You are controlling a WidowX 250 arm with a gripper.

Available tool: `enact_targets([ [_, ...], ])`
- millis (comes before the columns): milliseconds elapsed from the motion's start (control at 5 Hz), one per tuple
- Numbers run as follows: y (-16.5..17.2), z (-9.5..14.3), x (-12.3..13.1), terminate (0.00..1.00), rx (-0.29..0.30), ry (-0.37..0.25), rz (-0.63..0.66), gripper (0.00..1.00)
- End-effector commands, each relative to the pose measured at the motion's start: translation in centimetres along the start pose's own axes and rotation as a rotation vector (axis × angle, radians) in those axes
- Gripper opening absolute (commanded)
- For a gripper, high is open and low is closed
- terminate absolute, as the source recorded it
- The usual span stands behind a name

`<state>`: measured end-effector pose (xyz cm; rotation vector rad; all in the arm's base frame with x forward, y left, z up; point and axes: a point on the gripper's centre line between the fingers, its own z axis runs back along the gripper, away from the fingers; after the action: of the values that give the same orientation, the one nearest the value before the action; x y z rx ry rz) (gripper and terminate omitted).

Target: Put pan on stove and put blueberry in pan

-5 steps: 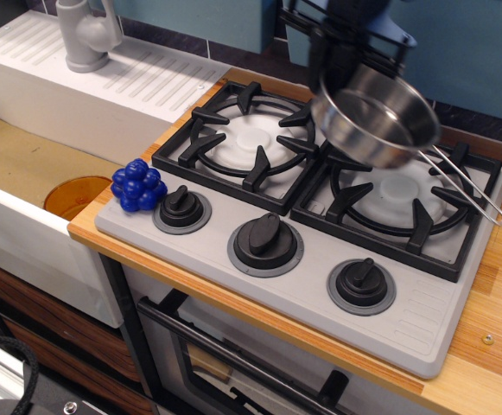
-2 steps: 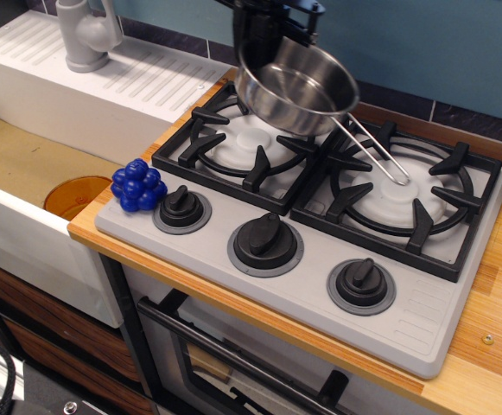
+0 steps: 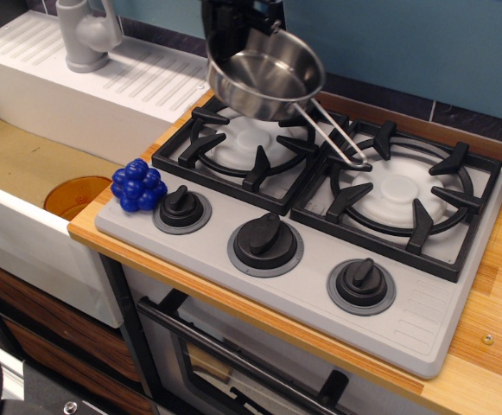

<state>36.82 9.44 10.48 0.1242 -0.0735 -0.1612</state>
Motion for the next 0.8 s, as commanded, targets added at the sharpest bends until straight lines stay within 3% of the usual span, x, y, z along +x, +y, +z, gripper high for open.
enact_targets([
  [0, 1.4, -1.2, 0.6, 0.00, 0.001, -0.073, 0.014, 0.00],
  [200, 1.4, -2.4, 0.4, 0.00, -0.003, -0.093, 0.022, 0.00],
  [400, 1.5, -2.8, 0.3, 0.00, -0.003, -0.095, 0.016, 1.00],
  [600, 1.8, -2.9, 0.1, 0.00, -0.007, -0.097, 0.003, 1.00],
])
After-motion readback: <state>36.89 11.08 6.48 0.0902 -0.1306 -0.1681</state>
